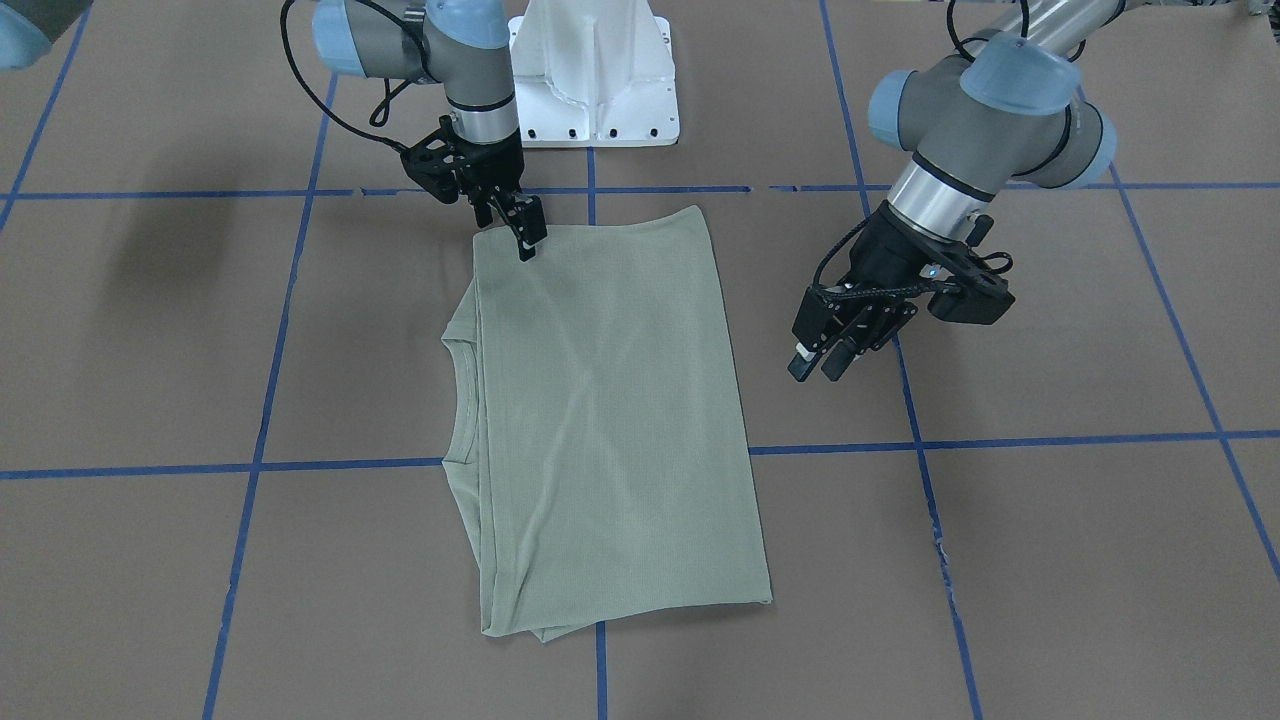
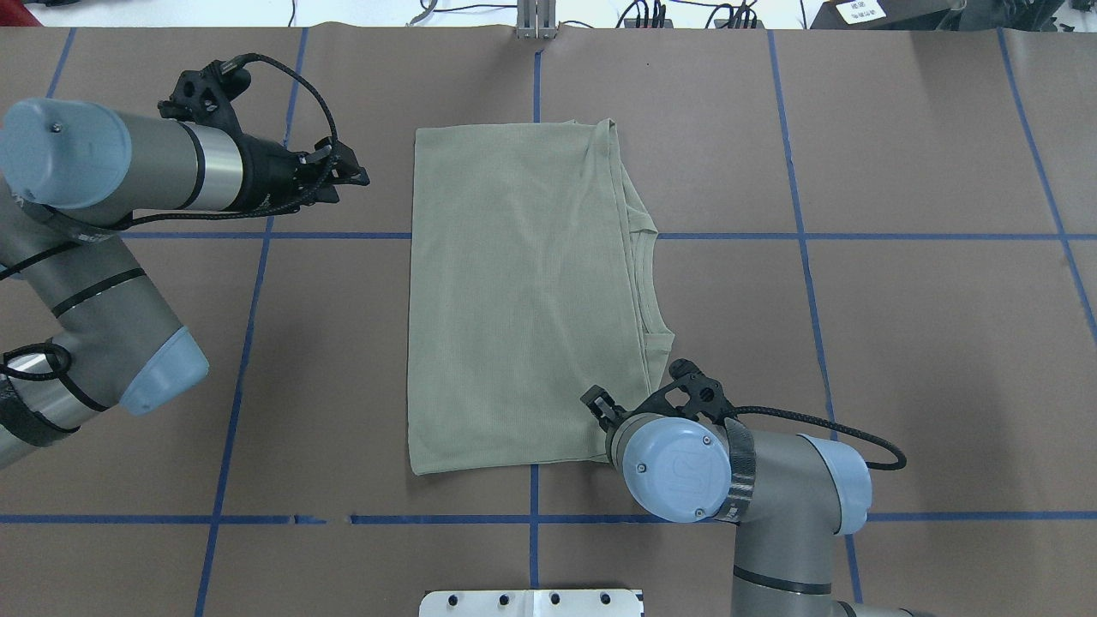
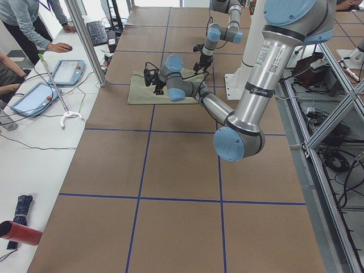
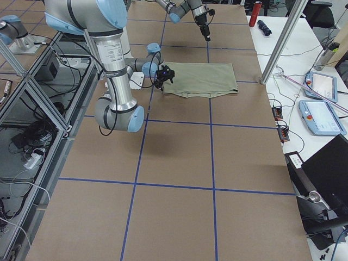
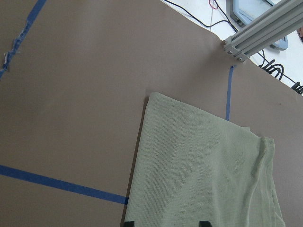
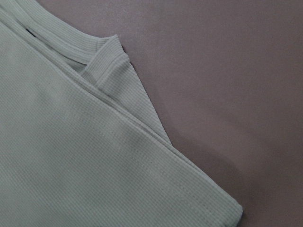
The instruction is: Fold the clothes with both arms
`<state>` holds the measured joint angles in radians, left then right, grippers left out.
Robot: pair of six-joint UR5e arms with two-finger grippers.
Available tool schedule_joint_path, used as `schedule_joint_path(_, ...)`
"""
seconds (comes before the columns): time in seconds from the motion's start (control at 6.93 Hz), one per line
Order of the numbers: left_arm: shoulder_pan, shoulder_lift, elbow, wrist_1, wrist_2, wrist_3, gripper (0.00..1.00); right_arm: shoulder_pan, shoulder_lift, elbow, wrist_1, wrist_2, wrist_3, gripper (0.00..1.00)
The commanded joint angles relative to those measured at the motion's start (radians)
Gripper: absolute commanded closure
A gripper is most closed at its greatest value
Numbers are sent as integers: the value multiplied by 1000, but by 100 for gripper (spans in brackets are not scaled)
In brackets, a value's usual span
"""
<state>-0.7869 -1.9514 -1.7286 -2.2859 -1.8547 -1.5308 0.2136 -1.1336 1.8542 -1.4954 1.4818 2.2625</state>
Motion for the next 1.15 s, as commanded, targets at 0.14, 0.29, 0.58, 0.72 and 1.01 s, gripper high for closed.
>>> schedule_joint_path(0.14,0,37,-42,11,0,0,45,-14,-3,-1,-3,2,0,52)
schedule_joint_path(0.29,0,37,-48,12,0,0,45,-11,-2,-3,-3,2,0,81)
schedule_joint_path(0.58,0,48,-55,12,0,1,45,9,-2,-6,1,11,-18,100)
schedule_joint_path(0.72,0,49,-54,12,0,1,45,41,11,-4,0,27,-18,100)
schedule_joint_path(1.01,0,54,-63,12,0,0,45,79,20,-1,-2,81,-17,100)
